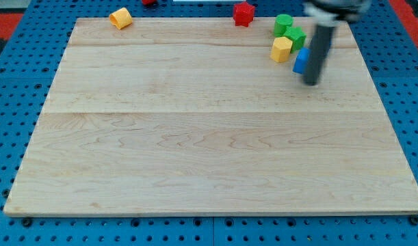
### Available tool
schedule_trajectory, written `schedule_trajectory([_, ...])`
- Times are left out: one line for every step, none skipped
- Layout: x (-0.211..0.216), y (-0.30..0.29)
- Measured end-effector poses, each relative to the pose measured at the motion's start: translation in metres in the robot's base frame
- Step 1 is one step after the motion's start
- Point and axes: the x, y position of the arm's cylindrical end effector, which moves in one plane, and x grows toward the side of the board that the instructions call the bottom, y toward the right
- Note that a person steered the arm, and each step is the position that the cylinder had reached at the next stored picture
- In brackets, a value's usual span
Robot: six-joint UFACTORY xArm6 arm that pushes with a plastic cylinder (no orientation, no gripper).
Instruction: Move the green circle to the center of the board
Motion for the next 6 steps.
schedule_trajectory([-0.096, 0.097])
schedule_trajectory([-0.153, 0.027])
schedule_trajectory([-0.164, -0.004])
schedule_trajectory([-0.164, -0.061])
schedule_trajectory([-0.105, -0.126])
schedule_trajectory([-0.026, -0.154])
